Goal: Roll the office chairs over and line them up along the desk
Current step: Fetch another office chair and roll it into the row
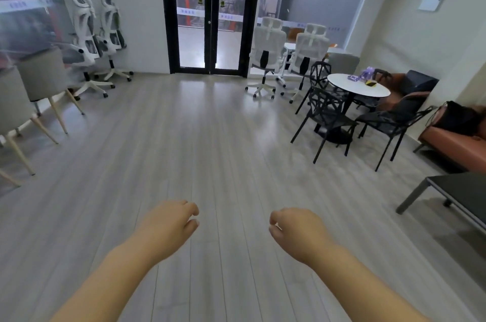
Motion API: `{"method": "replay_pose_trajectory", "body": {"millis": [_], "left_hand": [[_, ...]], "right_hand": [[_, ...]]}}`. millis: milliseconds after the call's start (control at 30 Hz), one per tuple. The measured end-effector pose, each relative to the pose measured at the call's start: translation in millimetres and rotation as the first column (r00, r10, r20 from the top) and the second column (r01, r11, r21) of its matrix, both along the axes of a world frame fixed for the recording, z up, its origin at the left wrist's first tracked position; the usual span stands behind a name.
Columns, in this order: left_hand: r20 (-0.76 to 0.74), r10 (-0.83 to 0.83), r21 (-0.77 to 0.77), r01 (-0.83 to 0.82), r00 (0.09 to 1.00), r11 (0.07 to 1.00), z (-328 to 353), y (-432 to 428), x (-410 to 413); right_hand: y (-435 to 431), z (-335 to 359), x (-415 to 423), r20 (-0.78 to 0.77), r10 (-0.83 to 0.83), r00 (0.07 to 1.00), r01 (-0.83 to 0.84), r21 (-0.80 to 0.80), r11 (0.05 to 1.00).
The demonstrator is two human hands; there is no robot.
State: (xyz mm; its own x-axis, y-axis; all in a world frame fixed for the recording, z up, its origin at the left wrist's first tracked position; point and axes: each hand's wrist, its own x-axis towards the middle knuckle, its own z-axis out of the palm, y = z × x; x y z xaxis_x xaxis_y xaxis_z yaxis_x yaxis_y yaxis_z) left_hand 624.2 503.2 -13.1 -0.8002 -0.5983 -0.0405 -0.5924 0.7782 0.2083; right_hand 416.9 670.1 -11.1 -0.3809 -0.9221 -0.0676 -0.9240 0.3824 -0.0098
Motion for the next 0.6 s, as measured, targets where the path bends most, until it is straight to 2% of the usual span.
{"method": "replay_pose_trajectory", "body": {"millis": [267,600], "left_hand": [[0.014,-0.101,-0.005,0.101,0.995,0.995,-12.3,-137.9,-156.2],[0.009,-0.064,-0.054,0.064,0.998,0.996,5.9,-309.1,-378.1]], "right_hand": [[-121.5,-11.9,-146.7,0.029,-0.093,0.995,0.092,0.032,0.995],[-307.3,-1.3,-371.1,0.042,-0.032,0.999,0.032,-0.015,0.999]]}}
